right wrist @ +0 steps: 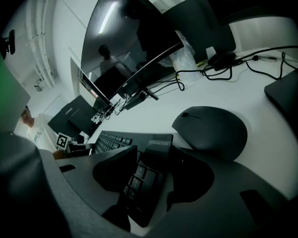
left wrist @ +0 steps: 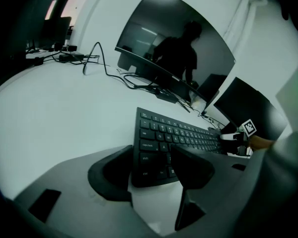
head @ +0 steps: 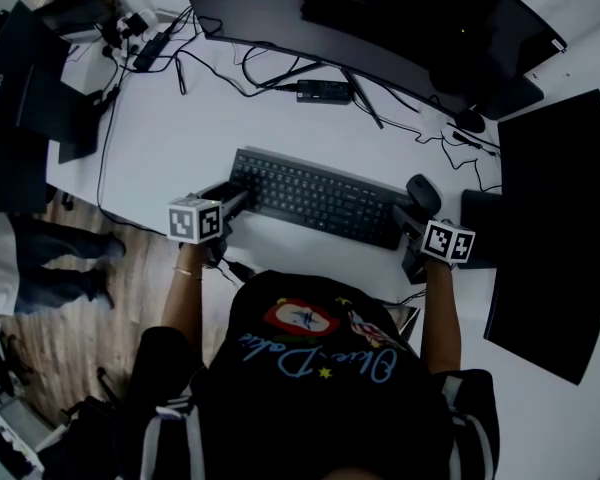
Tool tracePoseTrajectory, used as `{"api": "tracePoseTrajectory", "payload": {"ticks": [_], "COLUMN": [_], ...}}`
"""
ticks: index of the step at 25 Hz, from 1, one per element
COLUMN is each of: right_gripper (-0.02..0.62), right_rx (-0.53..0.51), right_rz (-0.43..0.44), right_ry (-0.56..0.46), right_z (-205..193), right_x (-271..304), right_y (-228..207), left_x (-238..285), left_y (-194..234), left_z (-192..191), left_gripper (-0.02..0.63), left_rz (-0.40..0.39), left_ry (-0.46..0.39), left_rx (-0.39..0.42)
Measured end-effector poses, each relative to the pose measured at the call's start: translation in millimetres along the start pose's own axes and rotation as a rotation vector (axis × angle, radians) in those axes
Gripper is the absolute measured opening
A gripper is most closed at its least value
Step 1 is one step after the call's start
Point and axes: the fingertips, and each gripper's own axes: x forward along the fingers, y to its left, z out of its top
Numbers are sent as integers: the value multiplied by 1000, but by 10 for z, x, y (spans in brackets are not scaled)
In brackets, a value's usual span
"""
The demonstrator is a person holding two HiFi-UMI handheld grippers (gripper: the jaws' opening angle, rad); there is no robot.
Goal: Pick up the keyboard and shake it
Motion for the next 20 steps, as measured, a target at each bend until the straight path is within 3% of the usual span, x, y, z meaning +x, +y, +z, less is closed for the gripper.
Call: {"api": "tracePoseTrajectory", "payload": {"ticks": [3,20], "right_gripper": [192,189], "right_rx": [-6,-23], "right_rz": [-7,9], "right_ry": [-6,-123], "right_z": [-2,35], "right_x": [-1,-53], "right_y": [3,58], "left_x": [3,-95], "left_y": [52,58], "left_z": [-6,-35], "left_gripper": [190,172], "left_rz": [48,79], "left_ry": [-11,-74], "left_rx": [-3,46]}}
